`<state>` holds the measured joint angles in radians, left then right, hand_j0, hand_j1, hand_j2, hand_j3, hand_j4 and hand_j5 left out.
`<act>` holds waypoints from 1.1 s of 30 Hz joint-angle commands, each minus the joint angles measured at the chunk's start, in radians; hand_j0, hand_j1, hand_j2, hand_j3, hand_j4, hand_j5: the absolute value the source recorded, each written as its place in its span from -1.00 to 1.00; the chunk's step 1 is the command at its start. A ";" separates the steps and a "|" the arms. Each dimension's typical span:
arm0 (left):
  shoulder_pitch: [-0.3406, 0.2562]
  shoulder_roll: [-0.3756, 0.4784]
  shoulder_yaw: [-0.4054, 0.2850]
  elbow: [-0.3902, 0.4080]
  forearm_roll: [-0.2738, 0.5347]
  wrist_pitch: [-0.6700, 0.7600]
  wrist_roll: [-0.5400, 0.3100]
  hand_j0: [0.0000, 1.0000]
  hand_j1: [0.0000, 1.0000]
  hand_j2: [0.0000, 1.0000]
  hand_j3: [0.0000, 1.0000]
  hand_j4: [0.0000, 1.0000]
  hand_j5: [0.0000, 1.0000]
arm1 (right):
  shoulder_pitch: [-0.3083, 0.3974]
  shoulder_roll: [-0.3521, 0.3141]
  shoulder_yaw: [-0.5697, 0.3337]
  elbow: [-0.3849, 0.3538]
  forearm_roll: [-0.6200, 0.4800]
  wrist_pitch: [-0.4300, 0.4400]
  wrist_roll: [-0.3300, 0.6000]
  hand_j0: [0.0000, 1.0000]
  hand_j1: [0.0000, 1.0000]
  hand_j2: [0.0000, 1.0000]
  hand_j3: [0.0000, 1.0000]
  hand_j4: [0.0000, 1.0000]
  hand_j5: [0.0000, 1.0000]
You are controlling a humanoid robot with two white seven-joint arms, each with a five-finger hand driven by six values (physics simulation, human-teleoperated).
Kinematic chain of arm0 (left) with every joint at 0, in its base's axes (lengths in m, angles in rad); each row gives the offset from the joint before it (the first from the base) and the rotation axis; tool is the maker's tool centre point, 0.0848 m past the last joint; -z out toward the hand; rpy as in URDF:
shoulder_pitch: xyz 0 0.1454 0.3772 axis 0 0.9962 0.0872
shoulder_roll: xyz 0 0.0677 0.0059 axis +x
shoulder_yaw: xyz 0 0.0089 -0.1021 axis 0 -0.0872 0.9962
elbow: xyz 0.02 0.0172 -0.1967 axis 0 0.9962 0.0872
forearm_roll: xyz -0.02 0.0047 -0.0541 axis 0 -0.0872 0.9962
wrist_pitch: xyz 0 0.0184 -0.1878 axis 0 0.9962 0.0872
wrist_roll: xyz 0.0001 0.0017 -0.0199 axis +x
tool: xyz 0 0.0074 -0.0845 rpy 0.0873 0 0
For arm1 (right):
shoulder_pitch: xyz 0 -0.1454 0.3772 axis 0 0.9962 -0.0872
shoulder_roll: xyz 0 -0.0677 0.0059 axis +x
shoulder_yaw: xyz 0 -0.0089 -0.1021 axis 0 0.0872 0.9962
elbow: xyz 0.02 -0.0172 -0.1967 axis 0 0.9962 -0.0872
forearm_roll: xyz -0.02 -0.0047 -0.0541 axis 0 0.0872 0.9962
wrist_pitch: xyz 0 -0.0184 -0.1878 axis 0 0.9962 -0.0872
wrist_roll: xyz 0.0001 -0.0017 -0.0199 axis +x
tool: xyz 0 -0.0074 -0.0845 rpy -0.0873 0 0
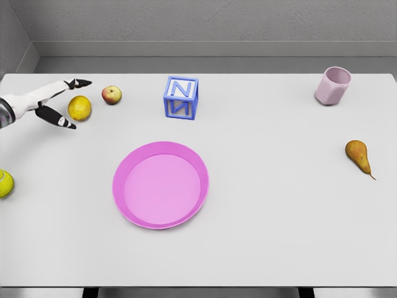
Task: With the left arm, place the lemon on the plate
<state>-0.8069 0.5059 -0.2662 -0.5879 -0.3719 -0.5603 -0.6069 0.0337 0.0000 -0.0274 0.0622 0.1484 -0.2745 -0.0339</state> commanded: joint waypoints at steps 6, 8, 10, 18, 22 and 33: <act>0.000 -0.003 0.005 0.005 0.002 0.048 0.016 1.00 1.00 1.00 1.00 1.00 1.00 | 0.000 0.000 0.000 0.001 -0.001 0.000 0.000 1.00 1.00 1.00 1.00 1.00 1.00; -0.002 -0.004 0.005 0.005 0.002 0.049 0.016 1.00 1.00 1.00 1.00 1.00 1.00 | 0.000 0.000 0.000 0.001 -0.001 0.000 0.000 1.00 1.00 1.00 1.00 1.00 1.00; -0.002 -0.004 0.007 0.007 0.002 0.053 0.021 1.00 1.00 1.00 1.00 1.00 1.00 | 0.000 0.000 0.000 0.001 -0.001 0.000 0.000 1.00 1.00 1.00 1.00 1.00 1.00; -0.012 -0.023 0.004 0.013 -0.001 0.099 0.065 1.00 1.00 1.00 1.00 1.00 1.00 | 0.000 0.000 0.000 0.001 0.000 0.000 0.000 1.00 1.00 1.00 1.00 1.00 1.00; -0.012 -0.030 -0.004 0.013 -0.001 0.097 0.065 1.00 1.00 1.00 1.00 1.00 1.00 | 0.000 0.000 0.000 0.001 -0.001 0.000 0.000 1.00 1.00 1.00 1.00 1.00 1.00; -0.012 -0.043 -0.004 0.020 -0.002 0.099 0.067 1.00 1.00 1.00 1.00 1.00 1.00 | 0.000 0.000 0.000 0.001 -0.001 0.000 0.000 1.00 1.00 1.00 1.00 1.00 1.00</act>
<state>-0.8191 0.4636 -0.2723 -0.5673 -0.3810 -0.4637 -0.5405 0.0337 0.0000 -0.0274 0.0626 0.1484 -0.2745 -0.0339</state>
